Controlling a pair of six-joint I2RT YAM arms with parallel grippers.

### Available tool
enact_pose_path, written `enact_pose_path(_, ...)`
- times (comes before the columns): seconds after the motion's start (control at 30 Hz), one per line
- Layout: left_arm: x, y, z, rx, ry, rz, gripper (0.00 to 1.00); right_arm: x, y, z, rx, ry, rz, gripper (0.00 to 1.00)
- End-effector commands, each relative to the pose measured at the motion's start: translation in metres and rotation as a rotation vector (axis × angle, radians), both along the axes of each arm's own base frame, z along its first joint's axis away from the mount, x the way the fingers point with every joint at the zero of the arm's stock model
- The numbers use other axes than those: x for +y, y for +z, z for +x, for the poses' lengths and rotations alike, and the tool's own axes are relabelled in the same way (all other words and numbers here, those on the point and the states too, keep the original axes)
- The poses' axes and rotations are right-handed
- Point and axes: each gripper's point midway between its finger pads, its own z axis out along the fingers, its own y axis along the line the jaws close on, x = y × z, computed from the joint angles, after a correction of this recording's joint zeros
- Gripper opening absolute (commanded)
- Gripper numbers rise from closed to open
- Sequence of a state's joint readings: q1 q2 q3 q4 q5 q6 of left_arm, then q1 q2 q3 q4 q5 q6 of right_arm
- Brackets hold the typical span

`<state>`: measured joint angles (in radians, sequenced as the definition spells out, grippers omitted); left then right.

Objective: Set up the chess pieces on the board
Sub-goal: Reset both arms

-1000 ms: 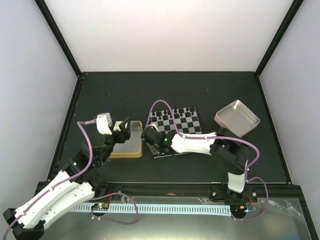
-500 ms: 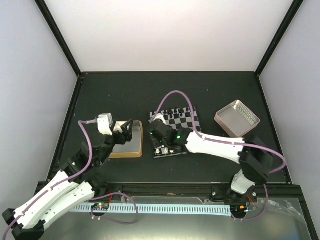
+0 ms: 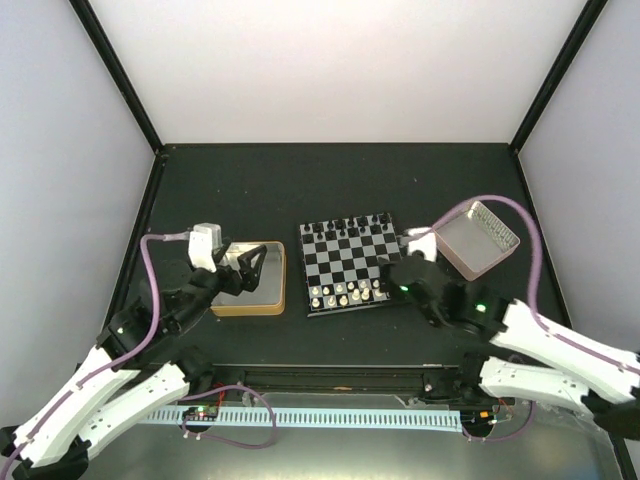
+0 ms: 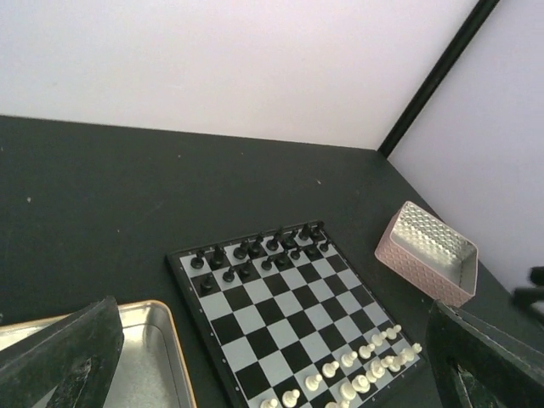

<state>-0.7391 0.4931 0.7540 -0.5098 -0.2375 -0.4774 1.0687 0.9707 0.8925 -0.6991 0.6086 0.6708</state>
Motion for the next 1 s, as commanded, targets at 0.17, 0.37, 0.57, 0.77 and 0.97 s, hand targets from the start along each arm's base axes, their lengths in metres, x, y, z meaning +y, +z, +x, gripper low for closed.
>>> enact_pose_path(0.17, 0.031, 0.055, -0.031, -0.154, -0.018, 0.056, 0.99, -0.116, 0.062, -0.033, -0.179, -0.166, 0.079, 1.0)
enact_pose_path(0.37, 0.05, 0.068, -0.052, -0.194, -0.016, 0.041, 0.99, -0.151, 0.087, -0.051, -0.262, -0.176, 0.222, 1.0)
enact_pose_path(0.57, 0.063, 0.069, -0.069, -0.198, -0.013, -0.027, 0.99, -0.174, 0.099, -0.059, -0.283, -0.225, 0.27, 1.0)
enact_pose_path(0.77, 0.068, 0.076, -0.079, -0.231, -0.033, -0.051, 0.99, -0.173, 0.097, -0.059, -0.28, -0.224, 0.28, 1.0)
enact_pose_path(0.97, 0.068, 0.077, -0.08, -0.231, -0.036, -0.052, 0.99, -0.168, 0.099, -0.058, -0.284, -0.213, 0.297, 1.0)
